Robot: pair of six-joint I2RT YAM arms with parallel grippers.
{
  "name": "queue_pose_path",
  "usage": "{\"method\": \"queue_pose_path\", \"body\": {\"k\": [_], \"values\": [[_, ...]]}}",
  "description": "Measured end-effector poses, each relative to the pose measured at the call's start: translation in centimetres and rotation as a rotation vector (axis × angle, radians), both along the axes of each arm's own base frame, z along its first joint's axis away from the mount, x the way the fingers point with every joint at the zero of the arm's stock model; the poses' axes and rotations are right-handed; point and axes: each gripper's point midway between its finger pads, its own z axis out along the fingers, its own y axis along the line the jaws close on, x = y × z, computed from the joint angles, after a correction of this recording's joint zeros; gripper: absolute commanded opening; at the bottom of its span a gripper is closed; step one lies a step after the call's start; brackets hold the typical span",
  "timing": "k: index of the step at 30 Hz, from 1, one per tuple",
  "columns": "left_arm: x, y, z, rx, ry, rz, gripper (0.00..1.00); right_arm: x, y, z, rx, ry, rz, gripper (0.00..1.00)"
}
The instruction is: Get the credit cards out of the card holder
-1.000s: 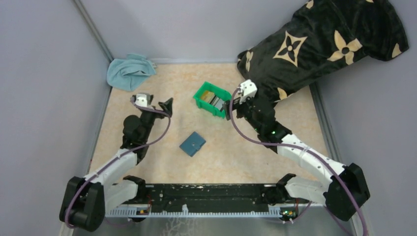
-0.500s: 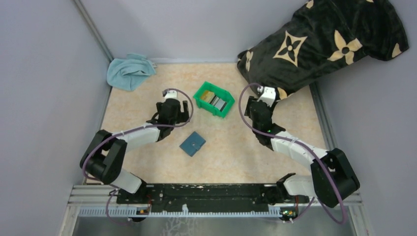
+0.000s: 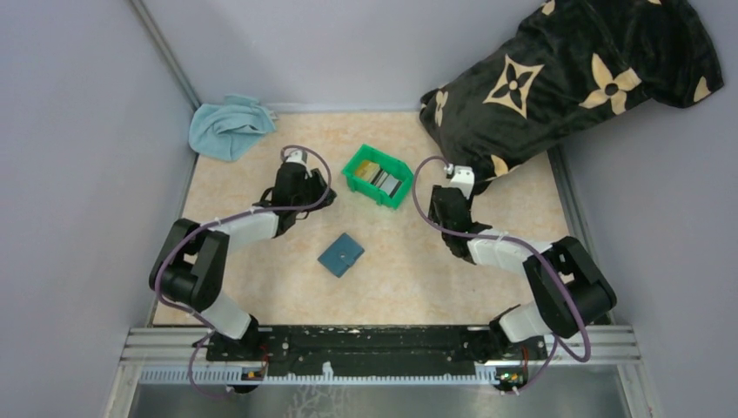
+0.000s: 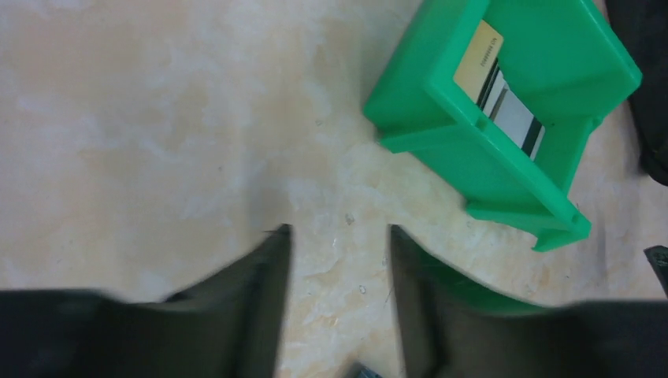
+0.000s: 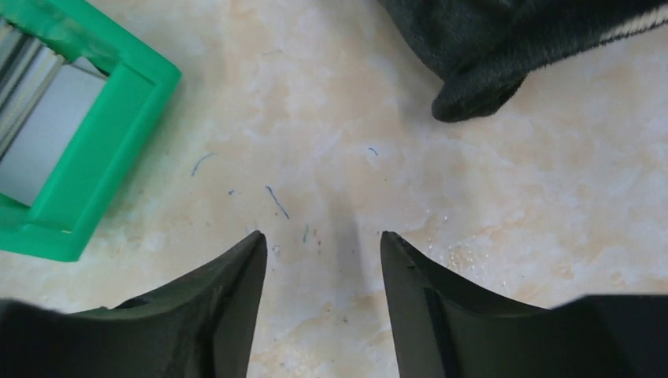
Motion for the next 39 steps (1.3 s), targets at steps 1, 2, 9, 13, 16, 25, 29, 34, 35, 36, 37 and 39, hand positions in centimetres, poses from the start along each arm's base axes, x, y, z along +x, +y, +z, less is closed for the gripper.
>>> {"method": "queue_pose_path", "body": {"k": [1, 2, 9, 13, 16, 25, 29, 34, 35, 36, 37, 39], "values": [[0.4, -0.6, 0.2, -0.027, 0.007, 0.001, 0.74, -0.2, -0.3, -0.6, -0.010, 0.015, -0.007, 0.60], [0.7, -1.2, 0.4, -0.061, 0.013, 0.007, 0.76, -0.4, -0.5, -1.1, -0.018, 0.024, -0.012, 0.61], [2.8, -3.9, 4.1, -0.210, -0.005, 0.071, 0.63, -0.4, -1.0, -2.5, -0.036, 0.046, -0.038, 0.61], [5.6, -5.6, 6.7, -0.242, -0.024, 0.118, 0.55, -0.6, -1.0, -3.1, -0.038, 0.061, -0.042, 0.61], [6.9, -6.8, 7.7, -0.268, -0.027, 0.158, 0.48, -0.5, -1.0, -3.1, -0.034, 0.059, -0.044, 0.61], [6.4, -6.2, 4.8, -0.210, 0.059, 0.328, 0.50, -0.6, -1.0, -3.1, -0.031, 0.060, -0.047, 0.61], [6.0, -6.0, 4.4, -0.191, 0.062, 0.366, 0.51, -0.6, -1.0, -3.2, -0.027, 0.062, -0.050, 0.61], [6.3, -6.3, 3.7, -0.166, 0.073, 0.385, 0.40, -0.7, -1.0, -3.2, -0.025, 0.065, -0.051, 0.61], [6.6, -6.3, 3.4, -0.161, 0.075, 0.389, 0.36, -0.7, -1.0, -3.2, -0.024, 0.064, -0.052, 0.61], [6.7, -6.3, 3.1, -0.155, 0.077, 0.393, 0.33, -0.7, -1.0, -3.1, -0.021, 0.064, -0.053, 0.61], [6.9, -6.3, 2.8, -0.147, 0.081, 0.398, 0.29, -0.7, -1.0, -3.1, -0.021, 0.064, -0.053, 0.61], [7.1, -6.3, 2.2, -0.132, 0.088, 0.404, 0.21, -0.7, -1.0, -3.2, -0.022, 0.065, -0.053, 0.61]]}}
